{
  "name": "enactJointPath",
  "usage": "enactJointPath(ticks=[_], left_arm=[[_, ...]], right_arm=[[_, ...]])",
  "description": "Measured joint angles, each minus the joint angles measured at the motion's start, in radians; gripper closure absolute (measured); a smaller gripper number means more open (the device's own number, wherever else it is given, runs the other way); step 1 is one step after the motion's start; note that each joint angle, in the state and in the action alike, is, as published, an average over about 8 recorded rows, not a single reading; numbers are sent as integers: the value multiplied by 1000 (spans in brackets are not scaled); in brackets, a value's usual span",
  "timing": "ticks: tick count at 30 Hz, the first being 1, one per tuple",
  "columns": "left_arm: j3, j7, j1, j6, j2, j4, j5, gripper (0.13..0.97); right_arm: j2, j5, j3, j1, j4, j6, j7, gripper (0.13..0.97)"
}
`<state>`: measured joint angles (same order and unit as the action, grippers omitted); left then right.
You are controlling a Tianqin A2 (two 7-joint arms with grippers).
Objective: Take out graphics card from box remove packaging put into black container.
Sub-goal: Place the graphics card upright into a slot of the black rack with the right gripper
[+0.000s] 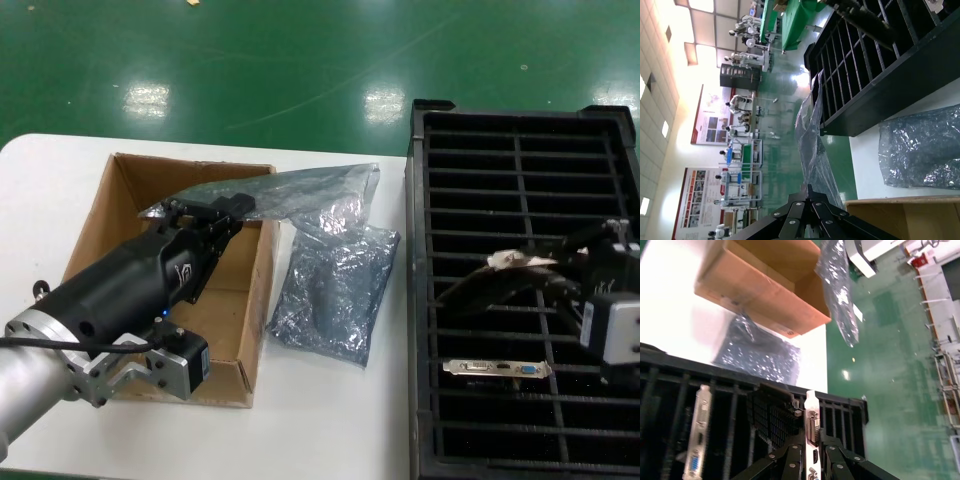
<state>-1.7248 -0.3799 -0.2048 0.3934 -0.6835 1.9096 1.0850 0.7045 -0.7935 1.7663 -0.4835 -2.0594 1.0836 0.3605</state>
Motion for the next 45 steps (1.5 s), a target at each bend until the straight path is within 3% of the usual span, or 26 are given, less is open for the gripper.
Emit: enactJointPath(ticks=[12, 45], left_arm=[[0, 0, 0, 0, 0, 0, 0, 957], [0, 0, 0, 0, 0, 0, 0, 957]], right_arm=[[-51, 105, 16, -13, 0, 53, 43, 917], [-135, 212, 50, -40, 97, 67, 19, 917]])
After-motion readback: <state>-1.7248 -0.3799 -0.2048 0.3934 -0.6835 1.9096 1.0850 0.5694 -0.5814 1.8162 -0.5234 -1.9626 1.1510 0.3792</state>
